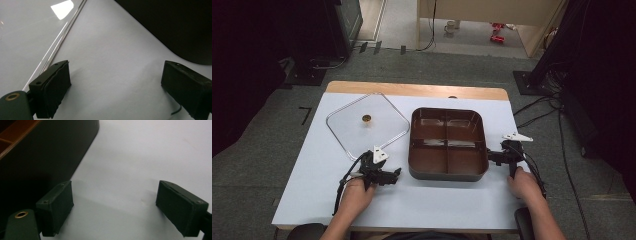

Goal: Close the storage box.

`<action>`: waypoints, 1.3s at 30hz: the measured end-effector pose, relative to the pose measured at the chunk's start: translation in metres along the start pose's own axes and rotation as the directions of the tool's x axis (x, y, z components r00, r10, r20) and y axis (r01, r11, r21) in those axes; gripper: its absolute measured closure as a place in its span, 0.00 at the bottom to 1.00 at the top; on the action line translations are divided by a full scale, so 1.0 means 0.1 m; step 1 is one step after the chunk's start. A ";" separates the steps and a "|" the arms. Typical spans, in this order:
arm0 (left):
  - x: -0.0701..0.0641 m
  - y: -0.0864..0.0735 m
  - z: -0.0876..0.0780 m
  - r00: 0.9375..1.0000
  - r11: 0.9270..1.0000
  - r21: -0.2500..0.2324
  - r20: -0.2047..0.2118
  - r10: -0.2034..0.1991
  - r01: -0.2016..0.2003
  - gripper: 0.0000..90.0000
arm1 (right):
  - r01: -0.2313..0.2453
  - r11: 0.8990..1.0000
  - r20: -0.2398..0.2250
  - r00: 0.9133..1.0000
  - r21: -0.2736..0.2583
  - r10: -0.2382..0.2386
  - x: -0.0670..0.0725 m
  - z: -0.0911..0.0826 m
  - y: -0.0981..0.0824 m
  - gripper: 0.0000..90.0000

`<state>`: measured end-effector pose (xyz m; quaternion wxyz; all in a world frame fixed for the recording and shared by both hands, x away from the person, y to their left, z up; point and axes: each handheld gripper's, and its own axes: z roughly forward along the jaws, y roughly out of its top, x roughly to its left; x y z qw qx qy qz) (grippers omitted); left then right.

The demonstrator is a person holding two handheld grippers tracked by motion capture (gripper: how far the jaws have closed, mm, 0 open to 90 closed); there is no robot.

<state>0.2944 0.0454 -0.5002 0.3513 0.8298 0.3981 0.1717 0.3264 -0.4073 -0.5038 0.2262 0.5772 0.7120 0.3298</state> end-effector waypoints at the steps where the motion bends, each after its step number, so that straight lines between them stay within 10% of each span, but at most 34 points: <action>1: 0.00 0.00 0.00 1.000 1.000 0.000 0.000 0.000 0.000 0.10 | 0.000 1.000 0.000 1.000 0.000 0.000 0.00 0.00 0.00 0.15; 39: 0.00 0.08 0.00 1.000 0.998 0.068 0.000 0.008 -0.008 0.08 | -0.001 1.000 0.000 1.000 -0.001 0.001 0.00 0.00 0.00 0.15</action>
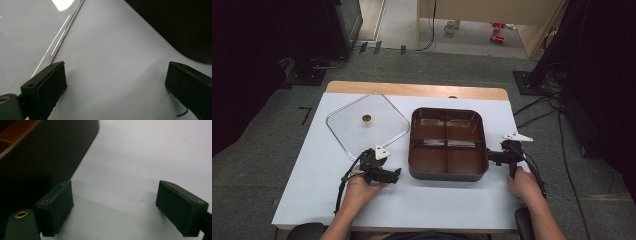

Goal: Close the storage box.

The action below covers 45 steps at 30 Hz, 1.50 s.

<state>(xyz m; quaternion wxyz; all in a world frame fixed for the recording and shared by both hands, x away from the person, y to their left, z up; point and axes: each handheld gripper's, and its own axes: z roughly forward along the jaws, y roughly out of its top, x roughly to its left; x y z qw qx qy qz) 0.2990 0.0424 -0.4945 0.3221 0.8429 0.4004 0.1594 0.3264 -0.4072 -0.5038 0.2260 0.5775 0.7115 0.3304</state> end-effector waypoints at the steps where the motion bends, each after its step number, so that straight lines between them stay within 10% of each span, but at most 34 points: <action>1: 0.00 0.00 -0.01 1.000 1.000 0.001 0.007 0.019 -0.020 0.08 | 0.000 1.000 0.000 1.000 0.000 0.000 0.00 0.00 0.00 0.15; 29: 0.15 0.13 -0.24 0.991 0.998 0.045 0.129 -0.042 0.036 0.19 | 0.000 1.000 0.000 1.000 0.000 0.000 0.00 0.00 0.00 0.15; 45: 0.28 0.28 -0.36 0.992 0.999 0.010 0.117 -0.052 0.052 0.25 | 0.000 1.000 0.000 1.000 0.000 0.000 0.00 0.00 0.00 0.15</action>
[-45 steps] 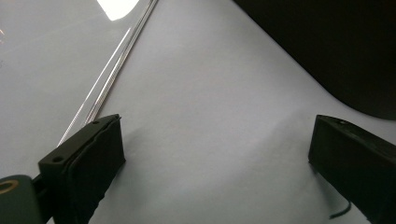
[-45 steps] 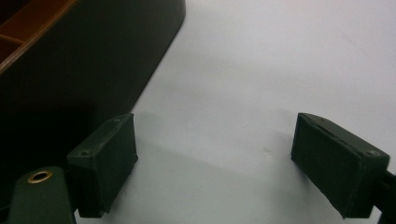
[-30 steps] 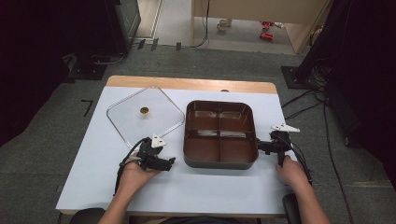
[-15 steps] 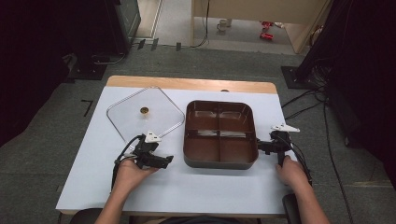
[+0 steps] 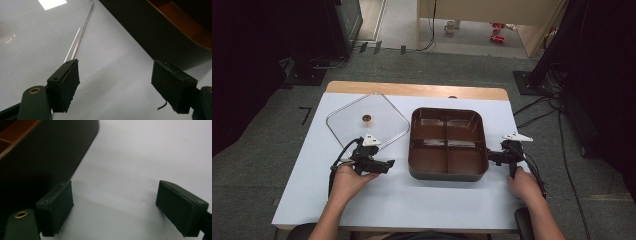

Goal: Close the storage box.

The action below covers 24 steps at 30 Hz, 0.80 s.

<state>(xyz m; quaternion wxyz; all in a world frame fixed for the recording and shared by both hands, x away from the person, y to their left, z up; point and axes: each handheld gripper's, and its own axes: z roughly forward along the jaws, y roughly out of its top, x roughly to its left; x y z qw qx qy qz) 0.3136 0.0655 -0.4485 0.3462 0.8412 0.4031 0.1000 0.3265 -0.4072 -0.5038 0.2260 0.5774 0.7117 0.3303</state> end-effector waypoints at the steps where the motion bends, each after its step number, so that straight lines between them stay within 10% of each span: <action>1: 0.01 0.01 0.00 1.000 1.000 -0.005 0.003 -0.005 0.005 0.26 | 0.000 1.000 0.000 1.000 0.000 0.000 0.00 0.00 0.00 0.15; 24: 0.29 0.25 0.04 1.000 0.999 -0.032 -0.010 -0.027 0.026 0.32 | 0.001 1.000 0.000 1.000 0.000 -0.001 0.00 0.00 0.00 0.15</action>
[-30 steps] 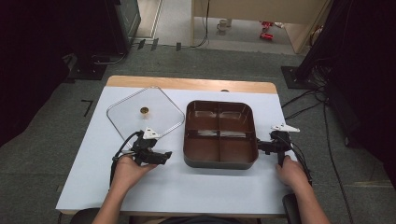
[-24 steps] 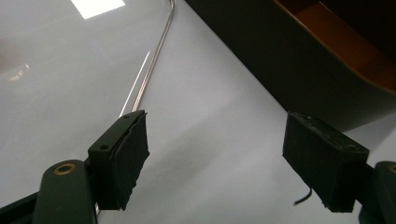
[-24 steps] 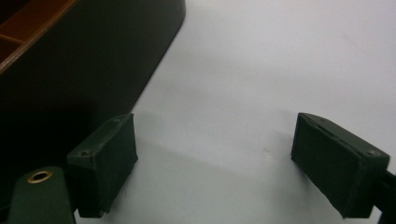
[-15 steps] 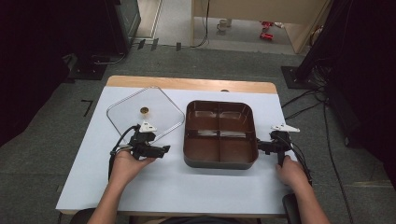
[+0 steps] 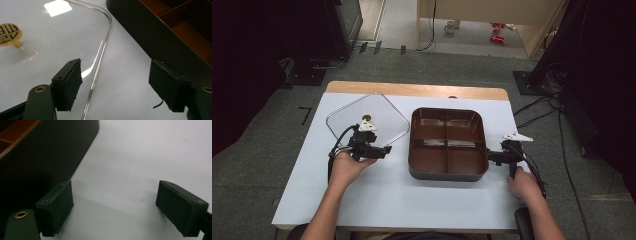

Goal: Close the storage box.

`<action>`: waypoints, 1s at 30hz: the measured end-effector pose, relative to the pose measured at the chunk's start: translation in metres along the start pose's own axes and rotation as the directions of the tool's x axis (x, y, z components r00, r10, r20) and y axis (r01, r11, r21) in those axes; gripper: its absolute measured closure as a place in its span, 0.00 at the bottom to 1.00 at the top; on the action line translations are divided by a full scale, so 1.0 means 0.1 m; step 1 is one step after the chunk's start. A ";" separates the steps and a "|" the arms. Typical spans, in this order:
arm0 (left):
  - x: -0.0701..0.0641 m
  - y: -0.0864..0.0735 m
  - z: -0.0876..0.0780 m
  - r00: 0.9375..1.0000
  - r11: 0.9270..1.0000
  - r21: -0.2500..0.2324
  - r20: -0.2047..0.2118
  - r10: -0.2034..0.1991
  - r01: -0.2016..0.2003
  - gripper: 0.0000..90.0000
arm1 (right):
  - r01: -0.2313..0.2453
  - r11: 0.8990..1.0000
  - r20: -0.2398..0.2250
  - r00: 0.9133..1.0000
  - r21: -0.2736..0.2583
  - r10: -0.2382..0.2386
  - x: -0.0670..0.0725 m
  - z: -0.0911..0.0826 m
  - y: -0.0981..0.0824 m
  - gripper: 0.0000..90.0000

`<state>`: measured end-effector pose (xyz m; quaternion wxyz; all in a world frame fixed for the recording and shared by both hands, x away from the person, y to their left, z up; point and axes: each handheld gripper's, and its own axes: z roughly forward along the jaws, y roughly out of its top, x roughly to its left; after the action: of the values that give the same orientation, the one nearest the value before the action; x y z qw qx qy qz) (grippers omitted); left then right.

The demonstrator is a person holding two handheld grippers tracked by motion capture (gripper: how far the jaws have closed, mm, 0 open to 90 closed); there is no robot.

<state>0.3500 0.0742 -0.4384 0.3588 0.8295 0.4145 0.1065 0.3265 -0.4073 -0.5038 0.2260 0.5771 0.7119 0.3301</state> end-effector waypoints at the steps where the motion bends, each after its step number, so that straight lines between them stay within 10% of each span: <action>1: 0.00 0.00 0.00 1.000 1.000 0.000 0.000 0.000 0.000 0.33 | 0.000 1.000 0.000 1.000 0.000 0.000 0.00 0.00 0.00 0.15; 30: 0.53 0.31 0.13 0.997 0.999 -0.010 -0.060 -0.044 0.043 0.35 | 0.002 1.000 0.004 1.000 0.000 -0.002 0.00 0.00 0.00 0.16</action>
<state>0.4086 0.0954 -0.4328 0.3519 0.8151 0.4427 0.1255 0.3265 -0.4069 -0.5038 0.2278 0.5770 0.7120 0.3289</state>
